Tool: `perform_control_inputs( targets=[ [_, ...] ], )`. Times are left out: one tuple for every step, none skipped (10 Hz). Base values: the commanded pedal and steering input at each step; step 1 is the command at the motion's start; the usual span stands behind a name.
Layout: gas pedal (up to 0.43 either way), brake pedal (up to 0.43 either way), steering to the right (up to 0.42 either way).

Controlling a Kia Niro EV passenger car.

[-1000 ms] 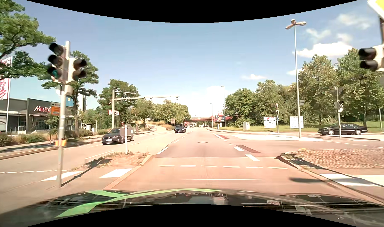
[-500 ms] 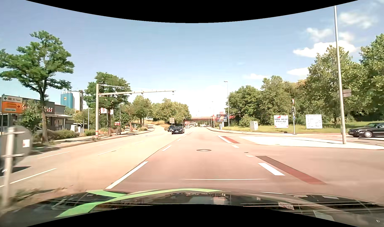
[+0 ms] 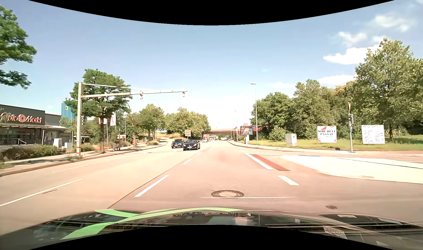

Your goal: Follow the waypoints while adhering to traffic rules and regulations

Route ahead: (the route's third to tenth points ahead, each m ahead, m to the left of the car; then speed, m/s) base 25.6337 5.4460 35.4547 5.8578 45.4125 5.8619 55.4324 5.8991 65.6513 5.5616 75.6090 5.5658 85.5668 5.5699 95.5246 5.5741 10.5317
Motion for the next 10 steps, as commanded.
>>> perform_control_inputs(
  targets=[
    [0.248, 0.000, -0.007],
    [0.248, 0.000, -0.006],
    [0.248, 0.000, -0.007],
    [0.248, 0.000, -0.007],
    [0.240, 0.000, -0.006],
    [0.240, 0.000, -0.007],
    [0.240, 0.000, -0.007],
    [0.240, 0.000, -0.006],
    [0.240, 0.000, -0.007],
    [0.240, 0.000, -0.006]
  ],
)
